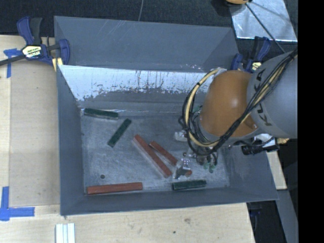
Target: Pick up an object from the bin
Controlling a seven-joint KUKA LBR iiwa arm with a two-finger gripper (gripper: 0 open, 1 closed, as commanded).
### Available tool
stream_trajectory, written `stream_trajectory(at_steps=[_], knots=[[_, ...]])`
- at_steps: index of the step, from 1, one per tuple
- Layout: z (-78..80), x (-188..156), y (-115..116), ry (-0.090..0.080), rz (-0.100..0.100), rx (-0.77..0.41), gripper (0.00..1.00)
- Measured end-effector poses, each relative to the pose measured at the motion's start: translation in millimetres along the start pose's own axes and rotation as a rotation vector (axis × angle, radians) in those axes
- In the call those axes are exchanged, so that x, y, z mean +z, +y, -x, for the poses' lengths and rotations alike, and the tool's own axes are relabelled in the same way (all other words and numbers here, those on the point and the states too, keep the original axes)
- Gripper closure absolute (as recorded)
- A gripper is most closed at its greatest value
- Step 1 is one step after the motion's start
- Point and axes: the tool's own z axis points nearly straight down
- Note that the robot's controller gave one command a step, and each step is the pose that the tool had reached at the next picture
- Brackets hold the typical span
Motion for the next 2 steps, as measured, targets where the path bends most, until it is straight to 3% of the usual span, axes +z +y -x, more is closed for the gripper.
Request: stream_trajectory(at_steps=[1, 2], knots=[[2.5, 69.2, 11.9, -0.006, 0.002, 0.124, 0.0], [-6.2, 67.8, 15.1, -0.033, 0.007, 0.113, 1.0]])
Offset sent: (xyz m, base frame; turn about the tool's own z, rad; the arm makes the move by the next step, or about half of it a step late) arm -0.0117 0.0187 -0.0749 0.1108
